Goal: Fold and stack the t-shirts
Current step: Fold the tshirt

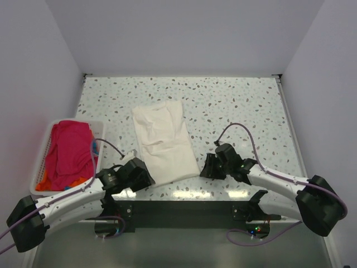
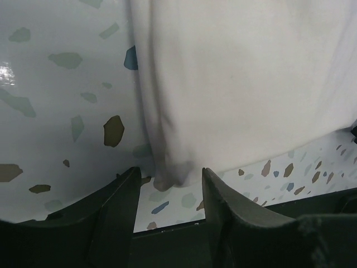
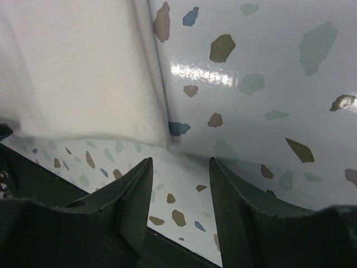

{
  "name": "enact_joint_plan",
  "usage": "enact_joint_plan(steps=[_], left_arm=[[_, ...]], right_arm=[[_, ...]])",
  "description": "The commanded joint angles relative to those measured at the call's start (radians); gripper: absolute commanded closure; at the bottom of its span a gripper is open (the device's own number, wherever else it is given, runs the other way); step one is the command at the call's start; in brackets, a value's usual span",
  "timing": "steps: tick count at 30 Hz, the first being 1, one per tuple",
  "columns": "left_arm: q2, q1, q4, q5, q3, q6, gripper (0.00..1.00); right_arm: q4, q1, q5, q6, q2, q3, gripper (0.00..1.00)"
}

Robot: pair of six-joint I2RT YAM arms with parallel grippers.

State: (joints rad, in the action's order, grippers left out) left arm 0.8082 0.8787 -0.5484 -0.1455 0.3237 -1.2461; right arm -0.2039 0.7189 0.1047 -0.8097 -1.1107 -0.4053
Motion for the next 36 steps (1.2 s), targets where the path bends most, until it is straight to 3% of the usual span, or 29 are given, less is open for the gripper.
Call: enact_joint_plan(steps=[1, 15, 19, 20, 22, 24, 27, 36], left_arm=[[0.005, 0.005, -0.143, -0.014, 0.002, -0.027, 0.47], [0.071, 0.006, -0.121, 0.003, -0.008, -0.023, 0.59], [0.112, 0.006, -0.064, 0.012, -0.021, -0.015, 0.66], [0.135, 0.006, -0.039, 0.015, -0.02, -0.013, 0.67], [0.154, 0.006, -0.016, 0.03, -0.018, -0.006, 0.77], [0.158, 0.011, -0.002, 0.046, -0.011, -0.003, 0.85], [0.123, 0.038, -0.019, 0.052, 0.0, -0.006, 0.99], [0.151, 0.198, -0.064, 0.067, 0.072, -0.013, 1.0]], right_arm=[[0.083, 0.022, 0.01, -0.029, -0.044, -0.007, 0.51], [0.25, 0.043, -0.039, -0.121, -0.173, 0.039, 0.55], [0.274, 0.043, -0.036, -0.125, -0.218, 0.036, 0.69], [0.27, 0.043, -0.037, -0.121, -0.218, 0.034, 0.78], [0.238, 0.045, -0.039, -0.114, -0.199, 0.033, 0.86], [0.207, 0.043, -0.045, -0.097, -0.166, 0.033, 1.0], [0.054, 0.045, -0.071, -0.069, -0.049, 0.043, 1.0], [-0.172, 0.089, -0.037, -0.155, 0.385, 0.17, 1.0]])
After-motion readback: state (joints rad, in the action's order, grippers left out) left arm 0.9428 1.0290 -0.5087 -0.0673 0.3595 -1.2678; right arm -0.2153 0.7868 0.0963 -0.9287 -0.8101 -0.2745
